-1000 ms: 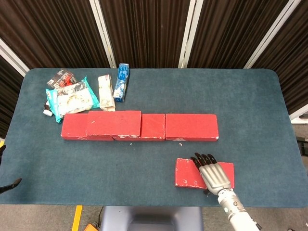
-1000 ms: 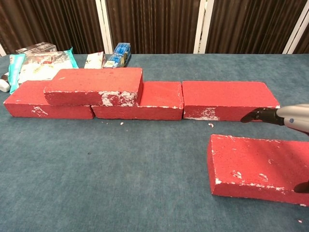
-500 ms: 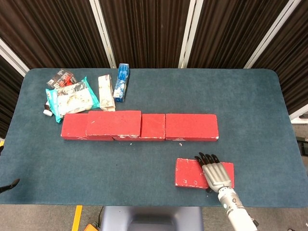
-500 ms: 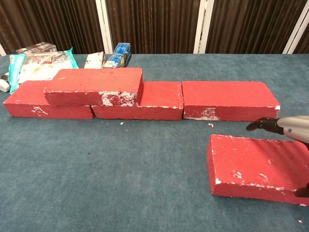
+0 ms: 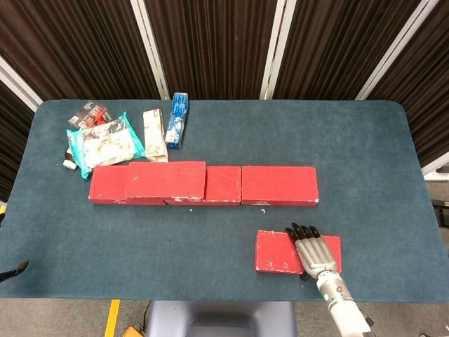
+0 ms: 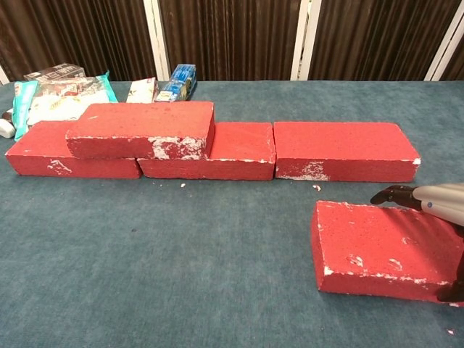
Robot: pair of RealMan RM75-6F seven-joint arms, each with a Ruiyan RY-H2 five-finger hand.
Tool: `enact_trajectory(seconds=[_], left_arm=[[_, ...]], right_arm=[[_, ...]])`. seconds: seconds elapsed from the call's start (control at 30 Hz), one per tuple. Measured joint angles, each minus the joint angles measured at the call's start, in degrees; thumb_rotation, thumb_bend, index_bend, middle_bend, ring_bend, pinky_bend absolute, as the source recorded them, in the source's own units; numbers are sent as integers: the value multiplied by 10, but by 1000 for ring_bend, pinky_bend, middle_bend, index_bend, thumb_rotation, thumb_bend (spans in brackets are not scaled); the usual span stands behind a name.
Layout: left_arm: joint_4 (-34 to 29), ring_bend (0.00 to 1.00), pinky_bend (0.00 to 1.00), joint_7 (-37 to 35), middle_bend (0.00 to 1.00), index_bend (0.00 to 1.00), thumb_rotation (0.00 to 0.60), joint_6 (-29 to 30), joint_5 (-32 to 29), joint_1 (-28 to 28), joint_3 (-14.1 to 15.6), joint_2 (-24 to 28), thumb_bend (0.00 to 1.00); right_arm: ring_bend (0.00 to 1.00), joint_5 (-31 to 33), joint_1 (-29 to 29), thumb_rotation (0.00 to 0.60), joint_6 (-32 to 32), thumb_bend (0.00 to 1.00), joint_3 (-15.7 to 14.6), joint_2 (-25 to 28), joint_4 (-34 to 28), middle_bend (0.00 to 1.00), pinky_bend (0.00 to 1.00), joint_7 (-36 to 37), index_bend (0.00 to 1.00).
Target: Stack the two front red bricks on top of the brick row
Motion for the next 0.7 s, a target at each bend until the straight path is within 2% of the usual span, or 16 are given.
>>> enact_trajectory(seconds=[0.13,0.27,0.7], left_arm=[[0,0,35,3,0,0,600,4,-3,0,0,-2,0],[-1,0,35,4,0,0,600,6,-5,0,-1,-2,0],[-3,0,36,10,0,0,600,12,-12,0,-1,-4,0]], right_arm=[[63,-5,2,600,4,0,-3,-7,6,127,0,1,9],[148,-26,-2,600,15,0,-4,-15,14,210,0,7,70],[195,-54,-12,600,31,25,-10,-31,27,268,0,20,165]])
